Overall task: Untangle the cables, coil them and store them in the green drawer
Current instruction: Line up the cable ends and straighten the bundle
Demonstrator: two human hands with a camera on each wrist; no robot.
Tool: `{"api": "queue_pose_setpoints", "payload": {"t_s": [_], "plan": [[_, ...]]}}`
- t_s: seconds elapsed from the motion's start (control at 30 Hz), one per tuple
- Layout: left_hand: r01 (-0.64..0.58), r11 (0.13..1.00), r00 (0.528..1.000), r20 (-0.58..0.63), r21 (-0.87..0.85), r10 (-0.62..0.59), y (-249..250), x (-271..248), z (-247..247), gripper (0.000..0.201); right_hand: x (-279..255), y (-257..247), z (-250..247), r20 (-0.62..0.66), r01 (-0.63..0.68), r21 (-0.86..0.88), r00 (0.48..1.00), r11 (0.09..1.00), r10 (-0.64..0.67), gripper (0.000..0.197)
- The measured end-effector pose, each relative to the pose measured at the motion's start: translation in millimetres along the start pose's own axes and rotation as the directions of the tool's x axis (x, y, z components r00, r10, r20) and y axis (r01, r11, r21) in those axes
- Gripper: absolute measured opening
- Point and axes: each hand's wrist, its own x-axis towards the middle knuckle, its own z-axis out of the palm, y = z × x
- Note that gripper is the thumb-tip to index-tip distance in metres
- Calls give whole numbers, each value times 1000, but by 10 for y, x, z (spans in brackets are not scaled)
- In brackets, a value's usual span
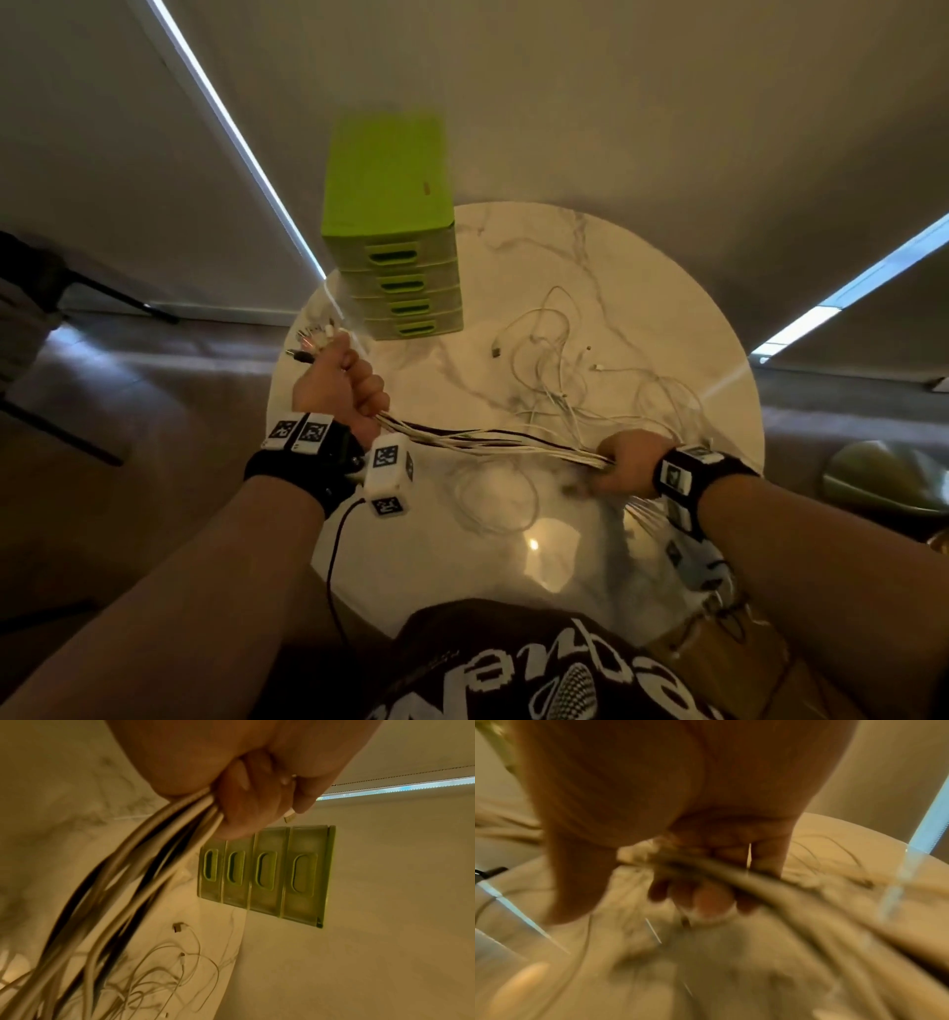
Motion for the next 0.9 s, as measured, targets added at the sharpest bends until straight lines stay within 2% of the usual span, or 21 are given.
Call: {"api": "queue_pose_setpoints", "payload": {"t_s": [0.03,0.1,0.17,0.2,0.3,0.37,0.43,0.53,0.6,0.73,0.9], "plan": [[-4,1000,1000,-11,-1,4,8,20,8,44,22,-50,-124,38,35,26,999,999,-36,56],[-17,1000,999,-39,-1,17,16,76,29,44,101,-197,-374,22,106,115,994,988,-109,59],[-27,1000,997,-77,10,28,4,134,66,42,237,-395,-599,-110,157,156,984,975,-141,63],[-32,999,995,-98,23,34,-8,156,85,41,316,-510,-707,-203,187,140,967,972,-157,59],[-34,998,989,-141,56,42,-63,201,150,33,619,-819,-981,-443,286,60,866,956,-231,26],[-21,998,989,-142,53,28,-102,229,190,31,869,-937,-1099,-502,315,48,828,948,-250,23],[1,999,990,-140,49,6,-127,269,213,33,1125,-1001,-1163,-469,279,4,849,960,-244,34],[40,998,992,-123,51,-34,-145,337,233,37,1523,-1004,-1175,-340,202,-90,914,975,-221,57],[69,996,991,-115,55,-62,-154,380,233,39,1695,-972,-1132,-270,173,-127,941,977,-202,64],[95,994,989,-116,45,-89,-180,440,241,41,1758,-907,-1032,-320,163,-247,917,955,-239,32],[116,993,990,-84,37,-112,-232,435,264,43,1743,-890,-952,-340,148,-359,899,922,-276,32]]}}
